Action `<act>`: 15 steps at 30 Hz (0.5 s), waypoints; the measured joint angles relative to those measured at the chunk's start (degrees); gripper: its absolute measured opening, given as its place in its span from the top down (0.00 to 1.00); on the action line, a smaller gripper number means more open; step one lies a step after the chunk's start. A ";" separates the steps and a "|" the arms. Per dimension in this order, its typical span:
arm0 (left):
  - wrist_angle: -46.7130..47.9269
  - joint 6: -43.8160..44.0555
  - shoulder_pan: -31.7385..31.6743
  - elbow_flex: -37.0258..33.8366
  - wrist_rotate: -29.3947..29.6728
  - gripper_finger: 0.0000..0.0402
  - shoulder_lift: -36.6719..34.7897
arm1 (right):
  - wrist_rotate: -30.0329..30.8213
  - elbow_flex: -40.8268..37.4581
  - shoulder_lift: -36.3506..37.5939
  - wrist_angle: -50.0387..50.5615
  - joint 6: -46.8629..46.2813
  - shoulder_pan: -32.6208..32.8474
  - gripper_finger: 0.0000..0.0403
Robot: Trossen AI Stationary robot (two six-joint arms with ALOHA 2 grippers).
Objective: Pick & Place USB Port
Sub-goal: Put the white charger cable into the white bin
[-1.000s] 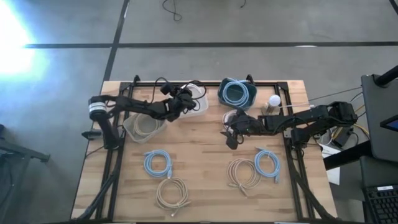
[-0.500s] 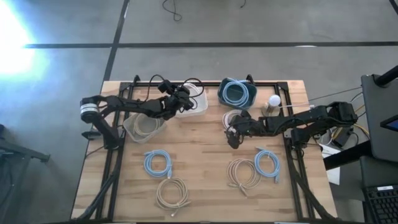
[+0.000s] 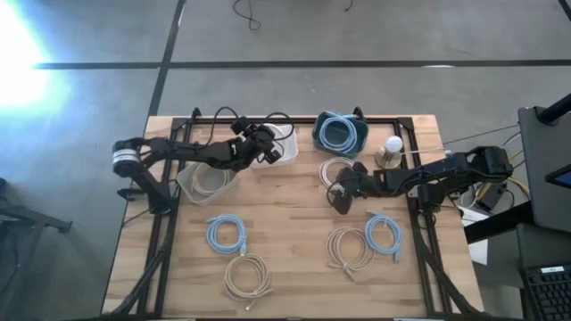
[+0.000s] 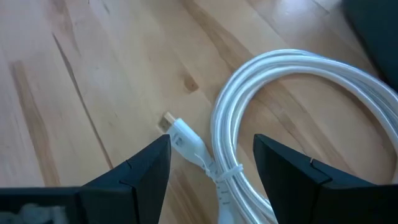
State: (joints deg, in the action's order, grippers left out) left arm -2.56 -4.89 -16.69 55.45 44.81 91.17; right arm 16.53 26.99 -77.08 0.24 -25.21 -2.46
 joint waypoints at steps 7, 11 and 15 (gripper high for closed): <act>-0.12 -1.66 2.01 1.56 -0.11 0.56 -2.07 | 0.11 -0.42 0.00 -0.14 -0.01 -0.07 0.44; 0.03 -1.70 3.10 1.61 -0.13 0.56 -3.62 | 0.09 -1.50 0.00 0.03 -0.11 -0.72 0.44; 0.11 -1.72 3.75 1.61 -0.12 0.56 -4.81 | -2.39 -2.37 0.00 -0.01 -1.17 -3.20 0.44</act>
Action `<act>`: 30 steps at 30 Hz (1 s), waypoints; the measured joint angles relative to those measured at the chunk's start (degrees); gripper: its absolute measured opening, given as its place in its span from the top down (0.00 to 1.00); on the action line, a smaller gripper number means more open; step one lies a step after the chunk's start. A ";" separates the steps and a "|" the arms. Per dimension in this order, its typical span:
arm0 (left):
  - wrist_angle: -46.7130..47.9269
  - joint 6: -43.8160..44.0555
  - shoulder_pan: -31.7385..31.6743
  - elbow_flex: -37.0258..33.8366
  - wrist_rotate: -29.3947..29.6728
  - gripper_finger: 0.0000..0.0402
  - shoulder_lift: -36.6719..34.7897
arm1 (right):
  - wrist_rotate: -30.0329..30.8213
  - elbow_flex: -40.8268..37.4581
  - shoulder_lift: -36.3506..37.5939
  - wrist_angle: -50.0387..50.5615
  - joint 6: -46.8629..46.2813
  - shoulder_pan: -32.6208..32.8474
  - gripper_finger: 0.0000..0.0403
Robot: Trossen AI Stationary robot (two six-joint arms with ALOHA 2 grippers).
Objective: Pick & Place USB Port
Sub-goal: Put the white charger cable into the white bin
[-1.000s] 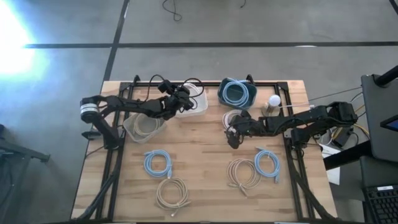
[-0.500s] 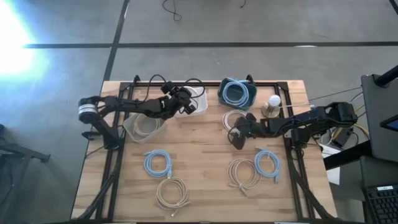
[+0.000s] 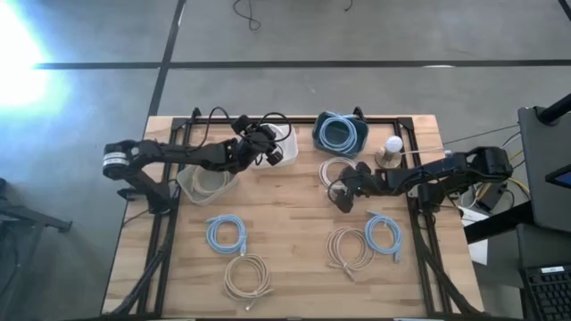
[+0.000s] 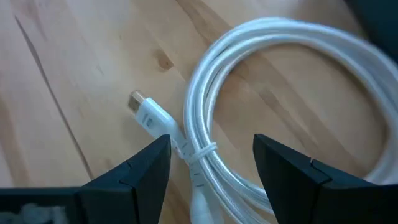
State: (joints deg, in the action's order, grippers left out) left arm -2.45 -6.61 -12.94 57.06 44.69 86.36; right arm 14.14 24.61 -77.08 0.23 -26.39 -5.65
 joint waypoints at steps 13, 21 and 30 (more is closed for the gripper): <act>0.34 0.24 0.30 -0.02 0.15 0.56 -0.83 | -2.58 0.57 -7.67 1.25 1.54 -2.44 0.46; 1.68 0.72 0.49 -0.09 0.15 0.56 -0.83 | -3.18 2.28 -6.44 2.90 1.50 -2.57 0.71; 2.21 -1.27 3.69 -0.09 0.15 0.56 -2.33 | -17.62 5.66 -4.15 2.97 0.58 -2.05 0.88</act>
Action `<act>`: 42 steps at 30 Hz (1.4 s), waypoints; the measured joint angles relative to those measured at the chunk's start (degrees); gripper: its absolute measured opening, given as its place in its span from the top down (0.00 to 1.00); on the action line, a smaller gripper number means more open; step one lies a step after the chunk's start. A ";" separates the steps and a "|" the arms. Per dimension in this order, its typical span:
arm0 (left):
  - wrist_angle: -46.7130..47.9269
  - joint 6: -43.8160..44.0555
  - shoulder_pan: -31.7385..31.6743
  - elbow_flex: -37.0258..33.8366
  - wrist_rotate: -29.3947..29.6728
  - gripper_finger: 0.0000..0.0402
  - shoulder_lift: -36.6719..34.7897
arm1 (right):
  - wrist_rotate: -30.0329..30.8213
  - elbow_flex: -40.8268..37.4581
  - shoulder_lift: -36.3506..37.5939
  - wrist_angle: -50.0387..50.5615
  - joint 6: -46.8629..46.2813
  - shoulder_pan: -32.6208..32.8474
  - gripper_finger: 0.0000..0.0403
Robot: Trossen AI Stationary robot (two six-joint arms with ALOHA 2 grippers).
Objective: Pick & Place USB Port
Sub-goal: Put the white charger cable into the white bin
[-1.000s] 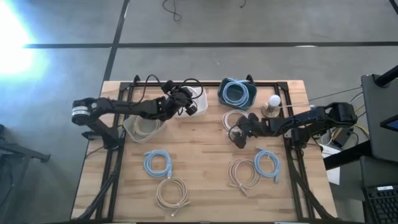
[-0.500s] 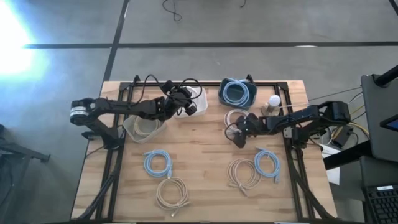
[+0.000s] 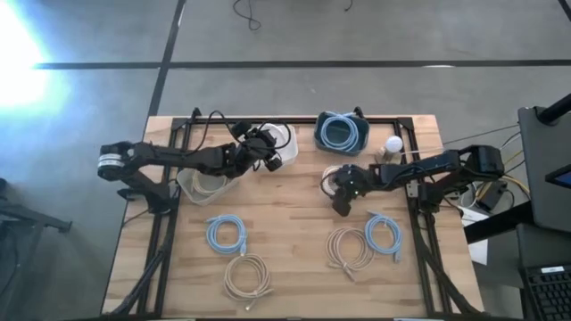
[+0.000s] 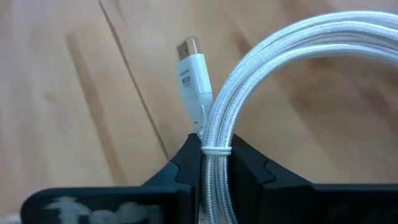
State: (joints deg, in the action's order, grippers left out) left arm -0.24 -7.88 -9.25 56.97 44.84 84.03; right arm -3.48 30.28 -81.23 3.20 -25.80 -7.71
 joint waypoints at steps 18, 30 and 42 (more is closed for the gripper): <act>6.19 -0.60 5.56 0.00 11.82 0.56 -11.74 | 16.73 20.12 -2.31 -4.94 21.39 4.70 0.84; 11.29 1.87 6.22 -0.04 11.99 0.56 -15.96 | 17.02 40.99 -27.41 -11.81 31.44 0.01 0.87; 23.35 11.78 6.35 -0.07 12.23 0.56 -15.94 | 26.94 58.41 -42.02 -1.52 29.99 -4.11 0.86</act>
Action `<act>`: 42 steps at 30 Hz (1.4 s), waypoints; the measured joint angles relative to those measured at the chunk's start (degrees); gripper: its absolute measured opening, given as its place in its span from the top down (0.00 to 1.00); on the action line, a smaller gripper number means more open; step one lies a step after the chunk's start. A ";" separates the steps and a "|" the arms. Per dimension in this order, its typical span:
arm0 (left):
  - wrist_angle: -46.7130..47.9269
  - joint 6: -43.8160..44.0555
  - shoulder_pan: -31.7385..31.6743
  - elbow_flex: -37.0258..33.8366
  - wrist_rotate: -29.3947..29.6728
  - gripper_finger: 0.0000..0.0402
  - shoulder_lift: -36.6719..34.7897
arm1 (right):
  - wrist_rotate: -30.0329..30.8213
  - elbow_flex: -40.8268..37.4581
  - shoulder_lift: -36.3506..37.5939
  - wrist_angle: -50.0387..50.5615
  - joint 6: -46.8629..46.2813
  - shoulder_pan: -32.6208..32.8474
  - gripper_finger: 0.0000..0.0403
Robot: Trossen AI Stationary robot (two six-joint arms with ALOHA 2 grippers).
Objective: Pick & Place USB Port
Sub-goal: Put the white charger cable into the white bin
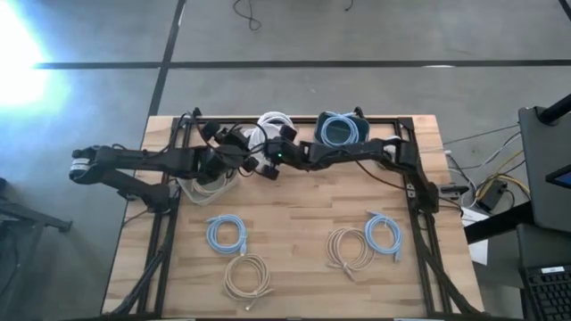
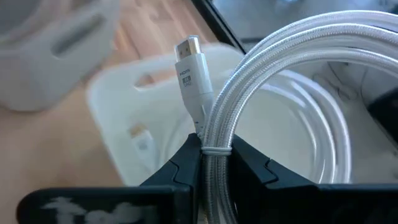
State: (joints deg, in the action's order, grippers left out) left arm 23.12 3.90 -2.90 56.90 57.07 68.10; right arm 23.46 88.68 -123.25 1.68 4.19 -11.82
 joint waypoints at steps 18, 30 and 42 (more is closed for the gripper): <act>0.57 4.04 0.07 -0.04 0.03 0.56 0.00 | 0.28 -0.04 -2.17 0.56 -8.66 -1.08 0.68; 0.50 4.31 0.07 -0.04 0.03 0.56 0.00 | -6.08 0.01 -2.18 -2.48 -3.83 -0.82 0.54; 0.54 4.30 0.07 -0.04 0.03 0.56 0.01 | -8.61 0.02 -2.00 -3.95 -4.01 -0.79 0.58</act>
State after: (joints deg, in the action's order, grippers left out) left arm 23.66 8.21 -2.83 56.86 57.10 68.11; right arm 14.85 88.71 -125.25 -2.28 0.19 -12.61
